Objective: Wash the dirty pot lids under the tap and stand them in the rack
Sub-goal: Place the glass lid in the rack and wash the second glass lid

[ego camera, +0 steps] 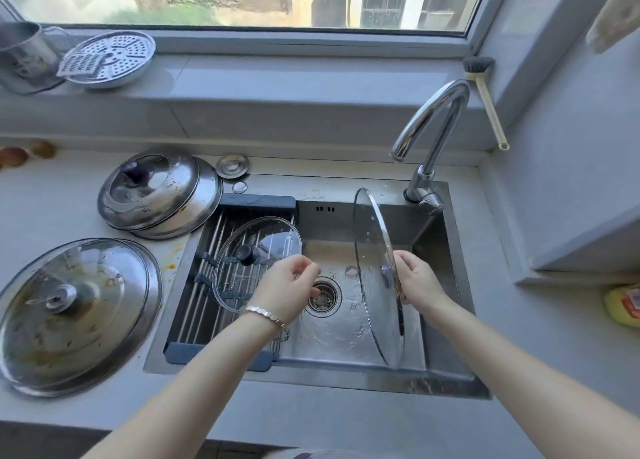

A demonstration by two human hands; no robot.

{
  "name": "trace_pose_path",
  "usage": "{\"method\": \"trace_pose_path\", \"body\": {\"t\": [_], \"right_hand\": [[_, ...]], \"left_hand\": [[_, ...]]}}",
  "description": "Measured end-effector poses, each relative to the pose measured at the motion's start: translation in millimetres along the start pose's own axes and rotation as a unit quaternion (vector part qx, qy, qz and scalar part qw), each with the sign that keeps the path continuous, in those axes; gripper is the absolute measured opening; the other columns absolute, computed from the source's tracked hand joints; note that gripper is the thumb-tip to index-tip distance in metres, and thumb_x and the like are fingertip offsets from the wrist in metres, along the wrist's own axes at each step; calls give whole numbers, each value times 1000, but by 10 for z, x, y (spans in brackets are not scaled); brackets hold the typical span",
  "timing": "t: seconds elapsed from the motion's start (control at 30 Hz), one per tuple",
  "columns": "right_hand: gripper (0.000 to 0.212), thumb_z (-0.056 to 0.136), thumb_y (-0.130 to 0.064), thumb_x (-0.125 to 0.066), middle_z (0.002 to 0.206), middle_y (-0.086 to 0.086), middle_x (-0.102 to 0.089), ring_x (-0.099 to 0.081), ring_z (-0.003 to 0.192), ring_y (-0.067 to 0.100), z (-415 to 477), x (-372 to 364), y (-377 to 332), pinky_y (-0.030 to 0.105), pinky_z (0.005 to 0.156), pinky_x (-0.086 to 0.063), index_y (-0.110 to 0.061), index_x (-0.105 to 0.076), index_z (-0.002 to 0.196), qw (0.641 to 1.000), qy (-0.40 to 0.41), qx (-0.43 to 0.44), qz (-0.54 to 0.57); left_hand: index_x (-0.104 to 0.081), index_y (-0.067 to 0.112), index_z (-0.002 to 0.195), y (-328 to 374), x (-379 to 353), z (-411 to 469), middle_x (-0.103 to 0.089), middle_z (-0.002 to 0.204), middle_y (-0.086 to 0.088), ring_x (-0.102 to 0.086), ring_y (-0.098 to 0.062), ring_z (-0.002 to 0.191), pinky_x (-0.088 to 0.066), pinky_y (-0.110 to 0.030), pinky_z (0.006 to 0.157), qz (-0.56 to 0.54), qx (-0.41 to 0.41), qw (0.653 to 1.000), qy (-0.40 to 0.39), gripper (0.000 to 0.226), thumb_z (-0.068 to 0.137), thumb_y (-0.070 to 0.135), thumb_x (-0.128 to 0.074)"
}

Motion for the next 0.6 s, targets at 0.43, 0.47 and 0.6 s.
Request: {"method": "trace_pose_path", "body": {"t": [0.43, 0.47, 0.6], "right_hand": [[19, 87, -32, -59, 68, 0, -61, -49, 49, 9, -49, -363, 53, 22, 48, -37, -13, -61, 84, 995, 57, 30, -83], [19, 85, -33, -60, 69, -1, -63, -52, 54, 10, -57, -407, 79, 24, 53, -39, -14, -62, 83, 993, 68, 37, -88], [17, 83, -35, -61, 73, -1, -64, -54, 63, 15, -58, -617, 146, 26, 61, -40, -18, -61, 80, 990, 69, 18, -123]], "left_hand": [[-60, 12, 84, -688, 327, -127, -67, 94, -8, -69, -17, 80, -56, -39, 75, -35, 90, 995, 6, 15, 92, 17, -49], [-60, 12, 83, -725, 373, -130, -67, 93, -7, -69, -16, 79, -56, -39, 75, -30, 90, 995, 9, 15, 92, 17, -49], [-59, 13, 81, -864, 585, -148, -66, 90, -7, -68, -14, 77, -55, -42, 75, -25, 92, 995, 16, 16, 92, 16, -48]]}}
Point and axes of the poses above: each hand's wrist, its own z-axis towards the middle knuckle, its own x-axis out of the back of the hand, y = z × x, the point moved 2 cm from there along z, towards the middle knuckle
